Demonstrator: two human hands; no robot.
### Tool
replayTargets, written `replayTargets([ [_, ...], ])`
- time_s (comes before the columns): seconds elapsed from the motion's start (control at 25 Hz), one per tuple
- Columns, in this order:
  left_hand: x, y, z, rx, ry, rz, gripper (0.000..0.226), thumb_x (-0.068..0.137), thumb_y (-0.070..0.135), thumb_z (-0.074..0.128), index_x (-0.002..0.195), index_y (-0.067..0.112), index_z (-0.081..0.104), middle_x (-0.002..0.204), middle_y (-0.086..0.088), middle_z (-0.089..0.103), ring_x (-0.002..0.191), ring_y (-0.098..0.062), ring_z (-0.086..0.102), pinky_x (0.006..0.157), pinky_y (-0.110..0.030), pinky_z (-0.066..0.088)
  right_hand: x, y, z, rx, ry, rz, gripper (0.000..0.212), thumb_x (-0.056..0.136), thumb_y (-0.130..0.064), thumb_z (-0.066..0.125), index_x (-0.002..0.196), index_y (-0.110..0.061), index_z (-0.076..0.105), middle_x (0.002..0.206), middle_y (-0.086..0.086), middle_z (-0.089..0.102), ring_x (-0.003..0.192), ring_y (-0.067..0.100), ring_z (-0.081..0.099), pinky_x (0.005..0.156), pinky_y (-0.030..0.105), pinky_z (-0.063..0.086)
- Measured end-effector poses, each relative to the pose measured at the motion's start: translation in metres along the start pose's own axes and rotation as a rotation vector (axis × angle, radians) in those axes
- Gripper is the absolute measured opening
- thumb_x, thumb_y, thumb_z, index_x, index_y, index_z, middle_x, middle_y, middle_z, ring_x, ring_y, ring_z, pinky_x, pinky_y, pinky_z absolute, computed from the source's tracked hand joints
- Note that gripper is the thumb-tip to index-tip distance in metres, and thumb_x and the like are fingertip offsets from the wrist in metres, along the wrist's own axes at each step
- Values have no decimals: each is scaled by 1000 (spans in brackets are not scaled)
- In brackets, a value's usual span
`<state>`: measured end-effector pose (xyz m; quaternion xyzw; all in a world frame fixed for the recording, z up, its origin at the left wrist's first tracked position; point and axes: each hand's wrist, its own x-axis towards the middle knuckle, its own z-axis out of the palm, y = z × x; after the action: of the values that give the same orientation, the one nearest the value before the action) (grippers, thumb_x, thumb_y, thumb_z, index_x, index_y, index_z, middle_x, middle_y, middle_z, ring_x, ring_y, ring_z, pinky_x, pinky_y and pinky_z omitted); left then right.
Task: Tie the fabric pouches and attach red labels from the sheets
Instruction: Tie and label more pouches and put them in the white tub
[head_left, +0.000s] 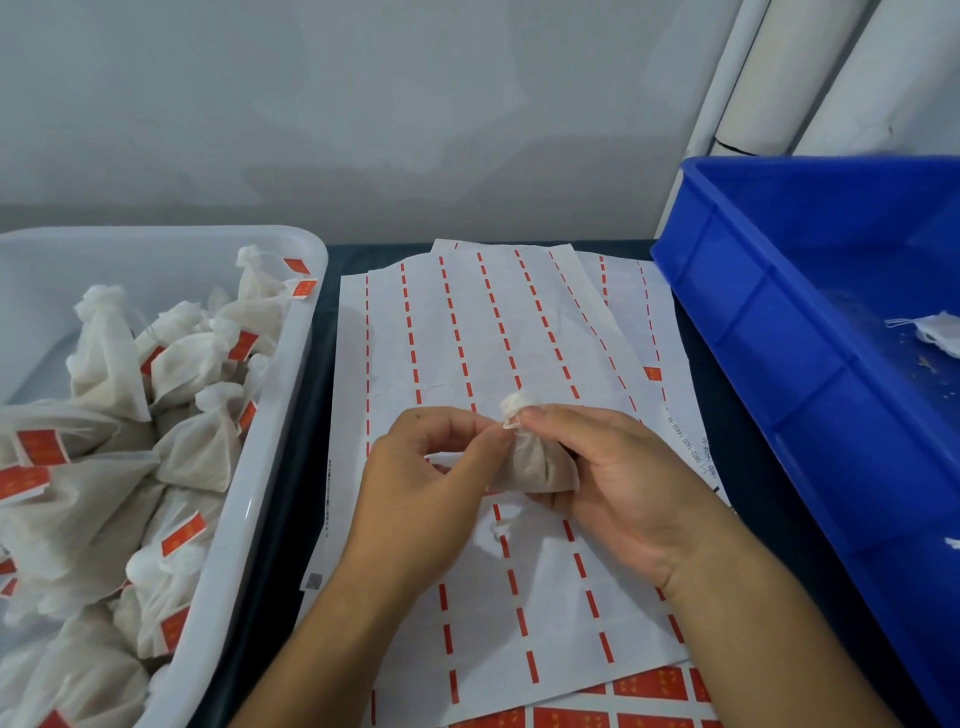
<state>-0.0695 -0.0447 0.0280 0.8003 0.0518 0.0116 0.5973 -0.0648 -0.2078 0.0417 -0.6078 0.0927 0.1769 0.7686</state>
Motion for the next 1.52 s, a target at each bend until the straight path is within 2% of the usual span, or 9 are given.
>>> replayTargets([
  [0.24,0,3,-1,-99,-42,-90,14,93,40,67,84,47,75,94,24,70,88,12,61,71,-18,47,2,1,0,-24,31,-2,27,95,-31,67,105,-10,80,110,16,76,109,28,71,87,36,58],
  [0.44,-2,6,-1,-99,-39,-96,25,78,67,64,85,47,77,91,29,70,88,16,60,67,-14,48,2,4,1,-231,83,-57,24,98,-39,65,103,-23,82,108,2,78,114,24,69,105,49,53],
  [0.56,-1,3,-1,-106,-15,-52,28,74,61,68,82,36,80,88,22,73,89,10,64,57,-4,48,0,3,5,-310,102,-100,21,98,-40,65,102,-27,81,104,-7,79,108,16,71,103,43,55],
  [0.72,3,-2,0,-35,7,-80,16,86,50,73,82,36,79,85,23,72,87,13,63,54,-5,46,0,5,6,-333,149,-155,18,98,-41,65,101,-28,78,99,-7,77,101,17,72,95,40,59],
  [0.92,2,-2,2,-79,18,-96,19,95,38,67,80,31,75,80,19,71,81,11,62,52,-1,44,0,5,8,-458,126,-282,19,98,-48,60,100,-32,69,89,-20,72,87,-3,68,69,10,53],
  [1.08,3,1,-3,-213,18,-92,23,101,34,55,85,30,72,91,9,74,86,-6,69,69,-21,57,-5,7,13,-563,59,-426,28,92,-59,60,103,-34,62,97,-12,73,93,8,72,81,25,61],
  [1.2,2,5,-6,-287,30,-87,25,103,32,51,90,23,71,90,6,74,88,-8,70,81,-34,55,-8,8,15,-611,10,-525,19,90,-53,67,98,-38,59,97,-18,70,94,4,71,79,16,58],
  [1.36,2,7,-8,-326,106,-41,27,103,32,53,86,21,70,81,9,72,77,-2,67,73,-24,53,-8,8,14,-731,-24,-550,19,92,-36,75,95,-39,57,98,-26,66,102,-5,62,77,4,48],
  [1.52,-1,9,-5,-283,147,116,21,103,23,56,90,12,67,81,8,71,76,1,66,65,-8,51,-8,3,10,-762,55,-546,23,89,-52,73,100,-45,53,103,-28,63,101,-8,60,72,1,46],
])
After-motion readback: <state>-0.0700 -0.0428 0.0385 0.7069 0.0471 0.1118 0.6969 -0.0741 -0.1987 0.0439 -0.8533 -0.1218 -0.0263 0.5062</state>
